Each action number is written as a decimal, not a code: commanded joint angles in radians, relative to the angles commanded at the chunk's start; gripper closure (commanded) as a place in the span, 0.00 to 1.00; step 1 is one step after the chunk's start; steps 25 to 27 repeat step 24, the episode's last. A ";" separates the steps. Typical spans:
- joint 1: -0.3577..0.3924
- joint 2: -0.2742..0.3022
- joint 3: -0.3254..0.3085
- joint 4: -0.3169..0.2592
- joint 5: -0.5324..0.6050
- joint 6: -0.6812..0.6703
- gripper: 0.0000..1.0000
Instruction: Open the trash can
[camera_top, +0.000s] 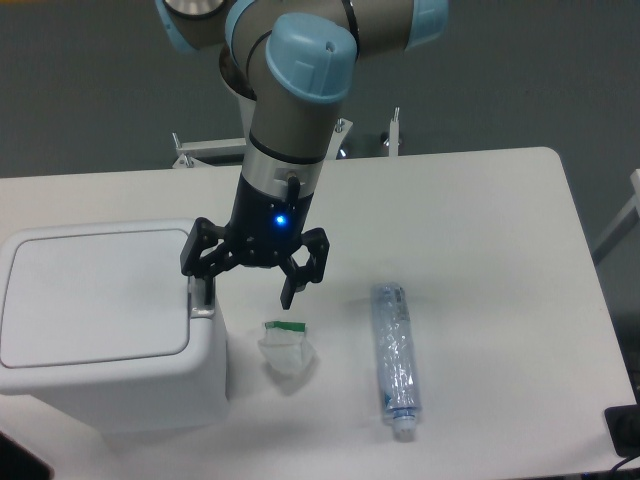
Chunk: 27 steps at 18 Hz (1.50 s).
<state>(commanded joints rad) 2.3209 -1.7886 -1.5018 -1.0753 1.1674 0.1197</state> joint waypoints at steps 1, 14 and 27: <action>0.000 0.000 0.000 0.000 -0.002 0.000 0.00; 0.152 0.017 0.167 0.003 0.049 0.123 0.00; 0.155 0.040 0.095 -0.098 0.351 0.508 0.00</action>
